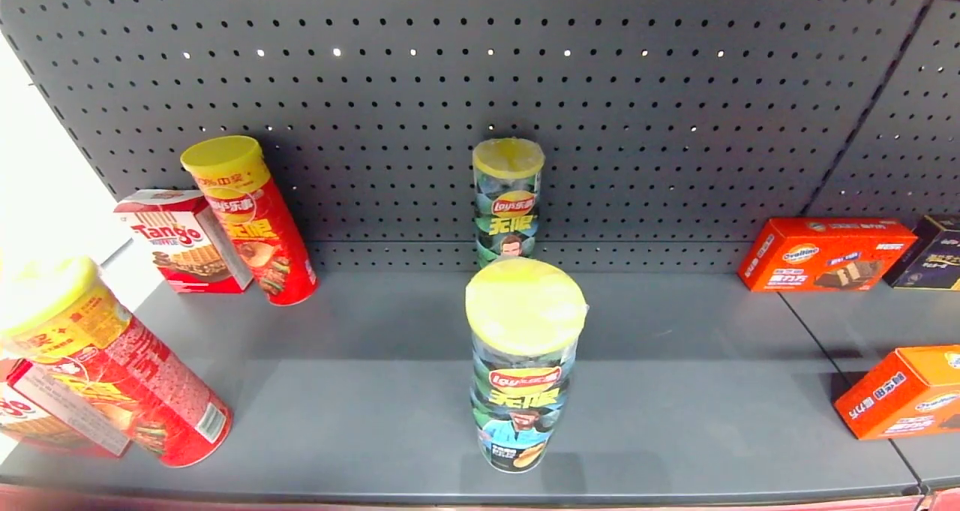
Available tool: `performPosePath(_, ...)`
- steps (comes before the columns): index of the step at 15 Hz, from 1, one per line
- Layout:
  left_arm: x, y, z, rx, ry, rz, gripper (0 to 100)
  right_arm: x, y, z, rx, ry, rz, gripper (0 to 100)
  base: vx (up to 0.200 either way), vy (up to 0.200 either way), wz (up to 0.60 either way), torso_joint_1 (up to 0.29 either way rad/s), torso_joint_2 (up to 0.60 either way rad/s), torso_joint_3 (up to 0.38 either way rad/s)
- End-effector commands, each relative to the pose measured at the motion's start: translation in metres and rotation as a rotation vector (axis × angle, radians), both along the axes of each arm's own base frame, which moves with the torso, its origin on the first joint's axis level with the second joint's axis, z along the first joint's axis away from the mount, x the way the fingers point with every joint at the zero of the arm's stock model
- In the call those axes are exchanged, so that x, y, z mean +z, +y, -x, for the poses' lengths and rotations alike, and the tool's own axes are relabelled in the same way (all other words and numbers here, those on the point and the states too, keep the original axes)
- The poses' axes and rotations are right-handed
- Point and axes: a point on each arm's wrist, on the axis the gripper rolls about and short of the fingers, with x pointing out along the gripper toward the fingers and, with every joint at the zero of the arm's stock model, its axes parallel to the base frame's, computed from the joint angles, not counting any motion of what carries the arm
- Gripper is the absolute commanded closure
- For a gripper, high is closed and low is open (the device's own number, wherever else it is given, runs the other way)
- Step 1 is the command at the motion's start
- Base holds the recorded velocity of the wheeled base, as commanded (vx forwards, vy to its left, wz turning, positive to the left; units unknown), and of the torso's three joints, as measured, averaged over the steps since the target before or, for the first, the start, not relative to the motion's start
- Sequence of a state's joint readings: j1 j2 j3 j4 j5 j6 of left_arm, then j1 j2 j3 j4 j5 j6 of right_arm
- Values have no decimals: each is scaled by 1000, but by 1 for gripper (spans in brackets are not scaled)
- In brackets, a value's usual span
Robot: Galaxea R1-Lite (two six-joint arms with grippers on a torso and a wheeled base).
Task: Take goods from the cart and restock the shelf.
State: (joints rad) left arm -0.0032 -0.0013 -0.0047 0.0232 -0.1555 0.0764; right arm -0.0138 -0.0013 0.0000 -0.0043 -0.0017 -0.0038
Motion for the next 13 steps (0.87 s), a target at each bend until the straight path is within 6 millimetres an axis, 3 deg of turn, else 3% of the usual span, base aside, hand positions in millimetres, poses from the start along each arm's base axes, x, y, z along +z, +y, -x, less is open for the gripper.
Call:
performPosePath(1,0,0,0,-1,1,1,0,0,0,0,0,1,1,0,0,0,0,0,0,0)
performPosePath(13,0,0,0,-1,1,-2,0,0,0,0,2,2,2,0,0,0,0,0,0,0)
